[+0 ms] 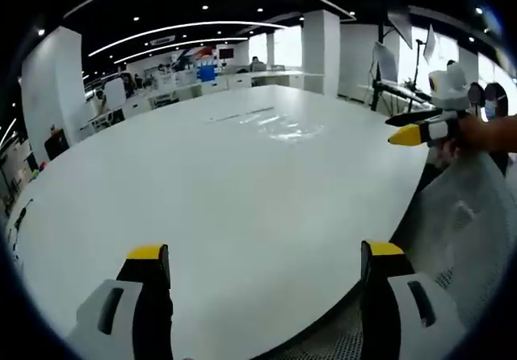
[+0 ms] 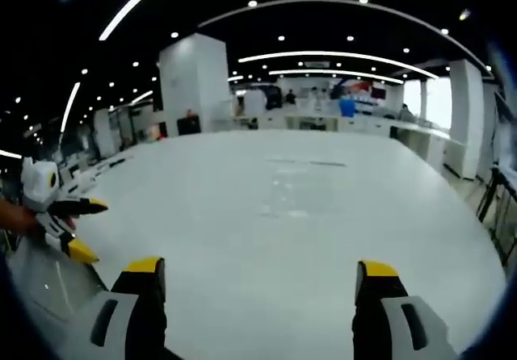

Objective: Open the resealable bag by pulling the two sides of the seal apart until the entire bag opening is separated and visibly accessible.

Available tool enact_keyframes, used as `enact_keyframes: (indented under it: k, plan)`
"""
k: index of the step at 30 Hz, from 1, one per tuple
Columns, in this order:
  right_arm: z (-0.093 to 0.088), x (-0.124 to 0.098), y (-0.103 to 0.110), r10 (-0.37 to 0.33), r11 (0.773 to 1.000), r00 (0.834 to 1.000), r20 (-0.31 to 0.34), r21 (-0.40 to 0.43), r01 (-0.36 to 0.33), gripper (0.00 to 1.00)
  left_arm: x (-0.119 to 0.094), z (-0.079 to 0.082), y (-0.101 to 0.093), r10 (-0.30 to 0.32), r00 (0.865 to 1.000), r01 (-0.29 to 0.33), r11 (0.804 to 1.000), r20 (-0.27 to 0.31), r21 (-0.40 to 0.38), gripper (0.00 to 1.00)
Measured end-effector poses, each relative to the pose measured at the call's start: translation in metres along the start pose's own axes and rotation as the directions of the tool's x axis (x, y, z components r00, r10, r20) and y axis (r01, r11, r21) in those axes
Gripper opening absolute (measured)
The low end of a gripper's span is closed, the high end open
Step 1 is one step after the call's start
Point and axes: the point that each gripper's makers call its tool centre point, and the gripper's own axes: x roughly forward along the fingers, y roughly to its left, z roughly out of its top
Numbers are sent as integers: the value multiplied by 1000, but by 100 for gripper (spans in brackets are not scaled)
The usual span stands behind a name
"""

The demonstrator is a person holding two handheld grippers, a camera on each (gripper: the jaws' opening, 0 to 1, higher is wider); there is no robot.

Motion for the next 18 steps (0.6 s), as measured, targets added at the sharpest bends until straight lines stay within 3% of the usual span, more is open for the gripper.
enact_keyframes:
  k: [5, 14, 18]
  plan:
    - [1, 0, -1, -5, 1000, 1000, 7, -4, 5, 97, -1, 3, -1, -5, 1000, 5, 1000, 16, 9, 97]
    - [7, 1, -7, -25, 1000, 999, 31, 10, 25, 97, 0, 5, 2, 4, 1000, -4, 1000, 20, -24, 94]
    - [5, 2, -9, -35, 999, 999, 25, 21, 35, 97, 1, 6, -2, -18, 1000, 20, 998, 25, -53, 93]
